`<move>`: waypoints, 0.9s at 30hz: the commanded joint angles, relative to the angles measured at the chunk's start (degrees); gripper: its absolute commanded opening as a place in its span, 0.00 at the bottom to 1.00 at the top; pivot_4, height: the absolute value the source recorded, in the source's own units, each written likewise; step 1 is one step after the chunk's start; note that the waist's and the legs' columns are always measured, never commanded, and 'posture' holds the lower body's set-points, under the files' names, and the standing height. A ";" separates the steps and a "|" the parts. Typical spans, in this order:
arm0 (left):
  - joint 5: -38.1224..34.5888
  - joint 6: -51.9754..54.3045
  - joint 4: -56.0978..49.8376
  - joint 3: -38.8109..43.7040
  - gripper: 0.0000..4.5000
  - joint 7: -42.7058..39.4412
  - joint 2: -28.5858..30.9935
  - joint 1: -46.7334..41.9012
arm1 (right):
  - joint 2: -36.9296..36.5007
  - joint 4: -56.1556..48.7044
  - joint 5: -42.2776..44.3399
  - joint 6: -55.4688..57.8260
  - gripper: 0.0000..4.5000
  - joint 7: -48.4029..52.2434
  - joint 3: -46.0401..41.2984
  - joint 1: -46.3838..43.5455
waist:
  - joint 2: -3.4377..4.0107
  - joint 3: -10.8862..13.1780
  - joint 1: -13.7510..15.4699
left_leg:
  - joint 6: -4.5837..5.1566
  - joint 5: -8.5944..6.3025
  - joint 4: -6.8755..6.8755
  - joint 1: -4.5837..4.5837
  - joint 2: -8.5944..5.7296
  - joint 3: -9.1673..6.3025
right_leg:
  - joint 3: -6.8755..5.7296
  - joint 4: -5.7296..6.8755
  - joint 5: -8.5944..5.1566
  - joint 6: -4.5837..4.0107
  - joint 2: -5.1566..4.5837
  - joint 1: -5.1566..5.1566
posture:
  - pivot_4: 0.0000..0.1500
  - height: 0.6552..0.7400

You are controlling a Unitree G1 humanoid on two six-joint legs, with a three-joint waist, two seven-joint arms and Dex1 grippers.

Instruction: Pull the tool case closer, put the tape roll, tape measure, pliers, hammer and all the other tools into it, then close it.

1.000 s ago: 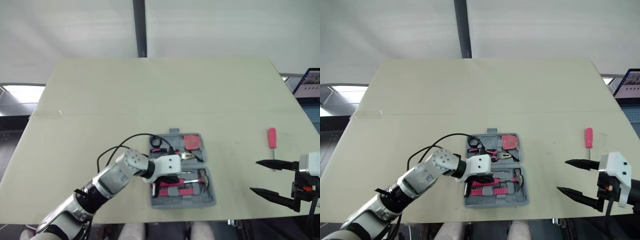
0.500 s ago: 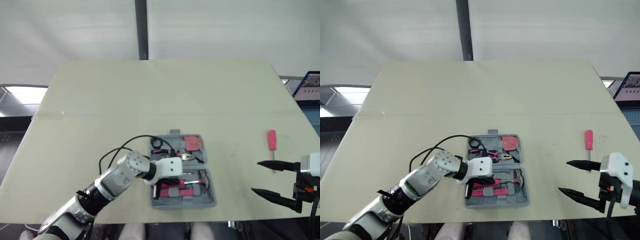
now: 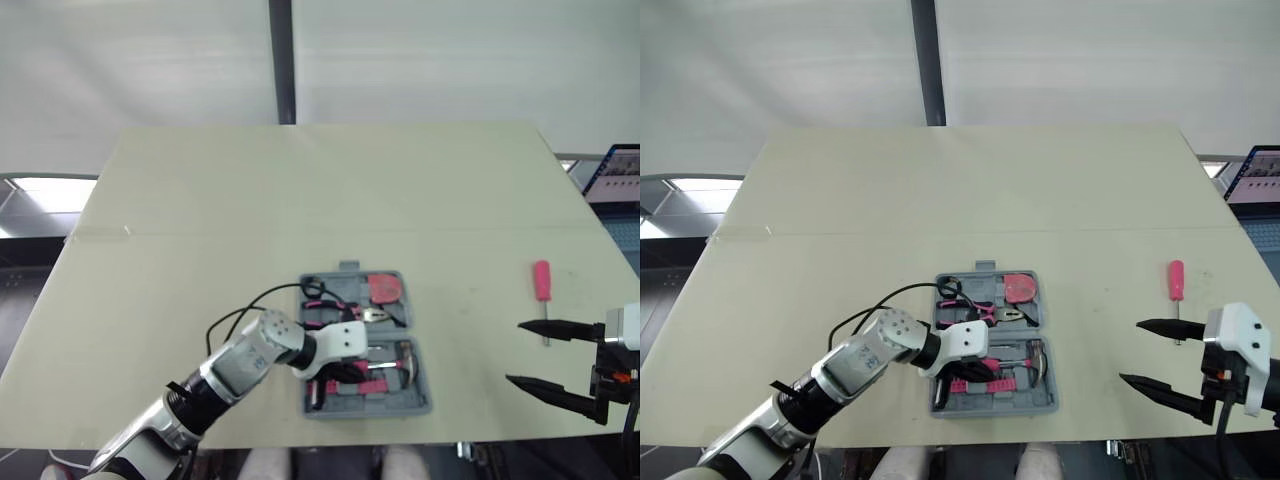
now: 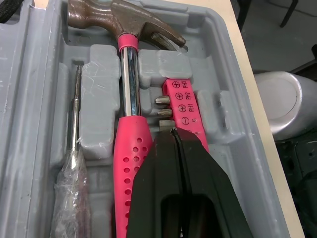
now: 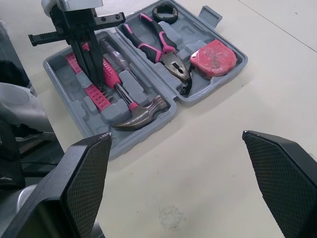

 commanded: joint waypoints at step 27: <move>-0.77 1.48 -0.88 3.88 0.01 2.97 0.68 2.15 | -0.68 0.10 0.38 0.01 1.00 0.52 0.72 -2.79 | 0.04 0.04 -0.05 | 0.00 0.00 0.03 -0.21 0.00 -0.01 | -0.01 0.00 0.00 0.00 0.00 -0.19 | 1.00 1.00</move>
